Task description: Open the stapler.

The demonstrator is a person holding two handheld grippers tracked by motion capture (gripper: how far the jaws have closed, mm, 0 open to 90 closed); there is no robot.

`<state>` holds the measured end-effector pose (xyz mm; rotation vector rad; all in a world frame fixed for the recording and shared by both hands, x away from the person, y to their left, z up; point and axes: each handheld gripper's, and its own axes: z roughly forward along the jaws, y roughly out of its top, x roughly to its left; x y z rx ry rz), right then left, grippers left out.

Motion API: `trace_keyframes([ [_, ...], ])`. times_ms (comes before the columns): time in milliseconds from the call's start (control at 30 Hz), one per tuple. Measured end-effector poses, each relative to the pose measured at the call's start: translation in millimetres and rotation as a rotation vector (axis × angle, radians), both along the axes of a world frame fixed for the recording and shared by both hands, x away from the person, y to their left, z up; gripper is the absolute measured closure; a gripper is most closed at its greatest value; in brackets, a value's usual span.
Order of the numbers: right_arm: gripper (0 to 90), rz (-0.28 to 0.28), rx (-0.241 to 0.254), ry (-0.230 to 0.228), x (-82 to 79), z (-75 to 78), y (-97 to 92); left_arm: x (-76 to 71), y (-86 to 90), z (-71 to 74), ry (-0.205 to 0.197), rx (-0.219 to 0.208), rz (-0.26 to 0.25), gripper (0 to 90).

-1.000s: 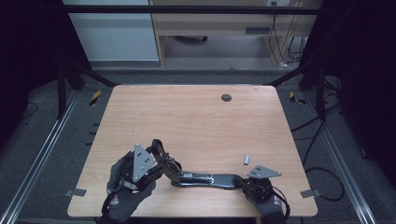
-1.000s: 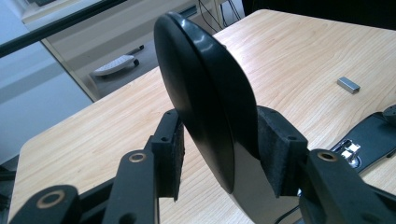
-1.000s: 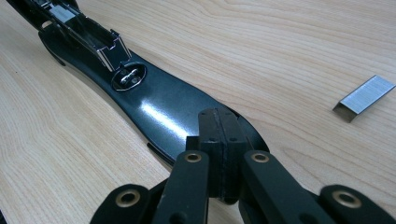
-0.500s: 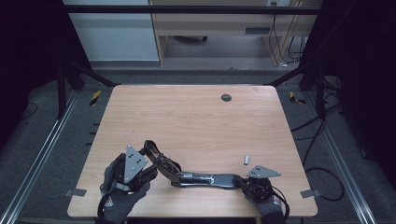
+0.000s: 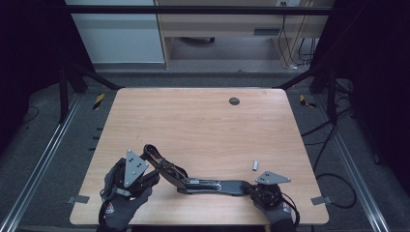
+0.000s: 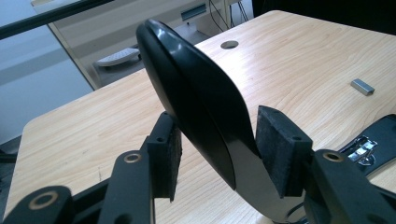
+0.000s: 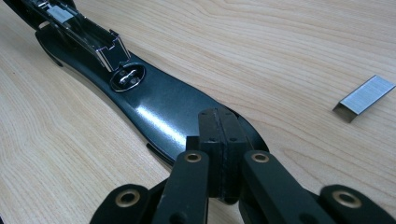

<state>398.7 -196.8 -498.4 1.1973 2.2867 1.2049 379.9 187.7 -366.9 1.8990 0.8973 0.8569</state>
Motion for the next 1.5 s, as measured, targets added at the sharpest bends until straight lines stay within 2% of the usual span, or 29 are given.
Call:
trace_keyframes([
  [167, 90.0, 0.001, 0.000, 0.002, 0.0, 0.1, -0.1, -0.9, 2.3, -2.2, -0.003, -0.003, 0.009, 50.2],
  [200, 90.0, 0.000, 0.000, 0.002, 0.0, 0.1, -0.1, -0.2, 3.0, -2.7, -0.017, 0.000, 0.006, 50.0],
  [233, 90.0, 0.001, 0.001, 0.003, 0.0, 0.1, -0.1, -0.9, 4.6, -4.2, -0.003, -0.005, 0.021, 49.8],
  [400, 90.0, 0.001, 0.000, 0.002, 0.2, 0.1, -0.1, 0.0, 11.6, -7.3, 0.015, -0.024, 0.031, 48.7],
  [700, 90.0, 0.002, 0.000, 0.003, 0.2, 0.2, -0.1, -0.5, 14.6, -11.0, 0.013, -0.026, 0.041, 47.2],
  [933, 90.0, 0.003, -0.001, 0.003, 0.4, 0.2, -0.2, 0.8, 24.1, -16.3, 0.037, -0.058, 0.050, 45.6],
  [1333, 90.0, 0.003, 0.001, 0.006, 0.6, 0.3, -0.5, 0.9, 29.1, -19.5, 0.033, -0.061, 0.048, 43.6],
  [1500, 90.0, 0.005, -0.003, 0.002, 0.2, 0.4, -0.1, 0.3, 28.3, -19.3, 0.017, -0.041, 0.063, 39.2],
])
